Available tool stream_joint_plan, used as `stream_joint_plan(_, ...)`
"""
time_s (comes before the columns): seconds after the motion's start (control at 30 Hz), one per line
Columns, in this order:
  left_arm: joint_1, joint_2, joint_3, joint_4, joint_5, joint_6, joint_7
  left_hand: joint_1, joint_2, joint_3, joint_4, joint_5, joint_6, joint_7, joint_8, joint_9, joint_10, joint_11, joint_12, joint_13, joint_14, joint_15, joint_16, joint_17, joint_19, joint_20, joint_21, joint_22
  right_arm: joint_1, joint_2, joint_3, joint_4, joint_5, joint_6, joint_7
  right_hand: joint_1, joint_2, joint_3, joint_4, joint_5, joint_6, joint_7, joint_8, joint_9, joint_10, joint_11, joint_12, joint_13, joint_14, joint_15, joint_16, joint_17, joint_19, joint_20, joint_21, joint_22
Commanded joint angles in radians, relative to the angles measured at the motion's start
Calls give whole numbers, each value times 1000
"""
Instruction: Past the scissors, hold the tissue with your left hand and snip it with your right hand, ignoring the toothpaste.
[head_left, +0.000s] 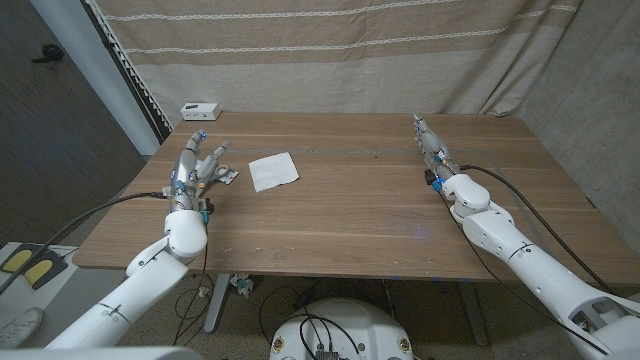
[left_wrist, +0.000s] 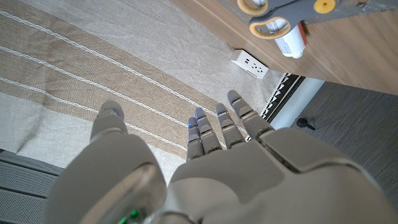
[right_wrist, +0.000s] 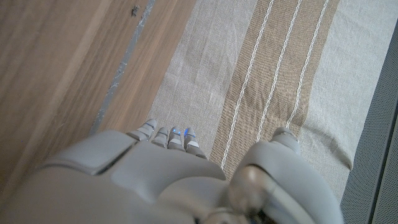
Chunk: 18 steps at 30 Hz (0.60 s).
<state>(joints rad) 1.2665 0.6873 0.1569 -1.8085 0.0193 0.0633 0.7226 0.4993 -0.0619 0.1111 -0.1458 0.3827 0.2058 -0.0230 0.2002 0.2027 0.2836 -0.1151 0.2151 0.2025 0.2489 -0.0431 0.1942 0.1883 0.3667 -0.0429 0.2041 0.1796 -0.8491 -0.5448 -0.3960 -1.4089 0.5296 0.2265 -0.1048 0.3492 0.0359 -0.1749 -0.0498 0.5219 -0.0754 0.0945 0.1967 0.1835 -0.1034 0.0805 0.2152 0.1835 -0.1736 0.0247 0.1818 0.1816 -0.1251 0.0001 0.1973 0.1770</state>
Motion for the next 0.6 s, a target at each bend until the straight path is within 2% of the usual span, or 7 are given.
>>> stream_joint_plan(0.03,65,-7,-41,-55,-8,53,27,1,-15,-1,6,-6,20,2,12,3,17,7,9,6,25,-85,14,3,20,-69,13,3,7,1,-5,5,0,-5,9,14,2,-7,-3,7,7,6,2,4,8,6,6,4,-8,-4,9,-1,0,7,0,3)
stream_joint_plan(0.13,67,-10,-45,-58,0,66,38,3,-15,-2,7,-8,45,20,21,3,30,10,13,6,36,-78,17,4,23,-63,14,5,5,2,-5,4,5,-12,8,14,2,-8,-3,7,7,6,2,4,10,5,6,4,-7,-3,9,-1,0,9,0,3)
stream_joint_plan(0.4,72,-2,-48,-69,4,96,27,12,-6,4,6,-12,79,29,33,3,48,20,19,7,48,-75,19,6,27,-58,14,6,3,-4,-9,-4,-14,-9,-2,13,3,-10,-2,7,1,6,0,4,8,4,6,4,-12,-2,6,-1,-4,9,-1,3)
stream_joint_plan(0.43,71,-5,-48,-67,5,97,31,13,-6,4,6,-12,83,27,34,3,50,16,19,7,50,-74,20,6,28,-58,14,6,2,-1,-8,-2,-12,-2,-1,14,2,-11,-3,8,0,6,-1,4,8,4,5,4,-12,-1,6,-1,-3,9,-1,3)
stream_joint_plan(0.47,70,-9,-48,-65,5,99,35,17,-4,6,6,-14,94,12,38,4,55,13,21,7,59,-80,22,6,29,-57,14,7,2,1,-8,-1,-10,0,1,15,2,-11,-4,8,0,5,-1,4,8,5,5,4,-13,-2,6,-1,-3,9,-1,3)
stream_joint_plan(0.53,70,-11,-51,-67,0,106,34,20,-4,6,5,-16,111,-1,44,5,71,2,26,7,69,-80,25,7,35,-58,16,7,-1,0,-9,-6,-13,-4,-5,16,2,-11,-4,8,0,5,-1,4,9,3,5,4,-12,-3,6,-1,-3,9,-1,3)
stream_joint_plan(0.6,68,-12,-53,-68,-1,116,34,22,-5,6,5,-17,122,-4,48,6,78,1,28,8,69,-80,24,7,36,-59,16,7,-4,3,-7,-8,-8,-4,-7,17,1,-11,-5,9,0,4,0,4,9,3,6,4,-12,-3,6,-1,-3,8,-1,3)
